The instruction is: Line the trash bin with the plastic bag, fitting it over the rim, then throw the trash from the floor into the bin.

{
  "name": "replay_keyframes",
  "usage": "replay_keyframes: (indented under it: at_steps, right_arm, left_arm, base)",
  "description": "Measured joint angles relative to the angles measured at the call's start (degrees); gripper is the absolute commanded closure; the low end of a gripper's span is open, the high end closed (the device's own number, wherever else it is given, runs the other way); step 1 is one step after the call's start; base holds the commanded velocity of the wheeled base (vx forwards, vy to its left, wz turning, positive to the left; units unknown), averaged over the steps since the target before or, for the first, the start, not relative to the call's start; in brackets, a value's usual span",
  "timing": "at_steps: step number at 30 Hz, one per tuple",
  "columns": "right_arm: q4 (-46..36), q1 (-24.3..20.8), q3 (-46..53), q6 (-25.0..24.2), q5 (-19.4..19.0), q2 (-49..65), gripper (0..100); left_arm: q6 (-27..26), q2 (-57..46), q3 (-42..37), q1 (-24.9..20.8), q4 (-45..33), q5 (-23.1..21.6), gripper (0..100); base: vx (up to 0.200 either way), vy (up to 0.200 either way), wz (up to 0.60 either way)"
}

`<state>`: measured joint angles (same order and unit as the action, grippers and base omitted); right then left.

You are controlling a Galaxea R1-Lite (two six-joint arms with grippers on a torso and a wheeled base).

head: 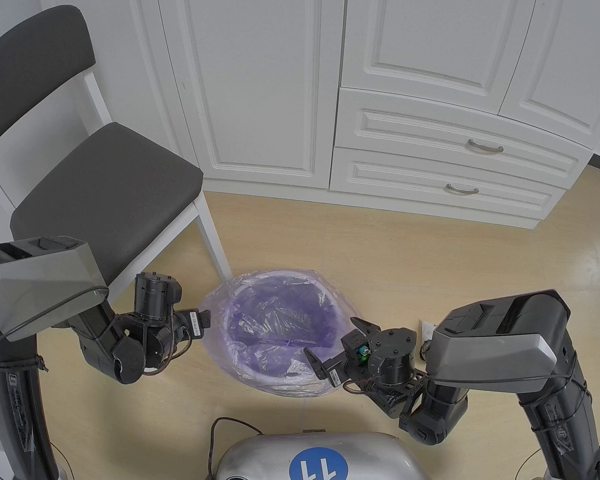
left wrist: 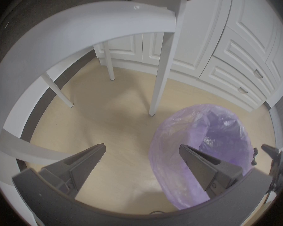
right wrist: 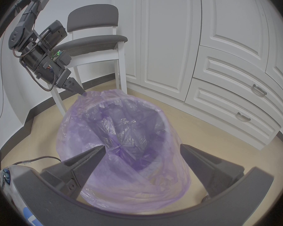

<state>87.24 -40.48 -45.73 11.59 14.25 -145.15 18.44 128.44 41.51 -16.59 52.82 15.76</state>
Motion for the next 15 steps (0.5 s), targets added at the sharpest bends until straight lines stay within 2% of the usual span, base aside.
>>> replay_keyframes:
  at_steps: [7,15]
  right_arm:
    - [0.0,0.0,-1.4,-0.2,1.0,-0.6,0]
    - [1.1,0.0,-3.4,-0.2,1.6,-1.7,0]
  left_arm:
    - [2.3,1.8,0.8,-1.4,2.0,0.0,0]
    - [7.7,9.6,10.1,-1.6,4.2,1.1,0]
  base:
    - [0.0,0.0,0.0]
    - [0.0,0.0,0.0]
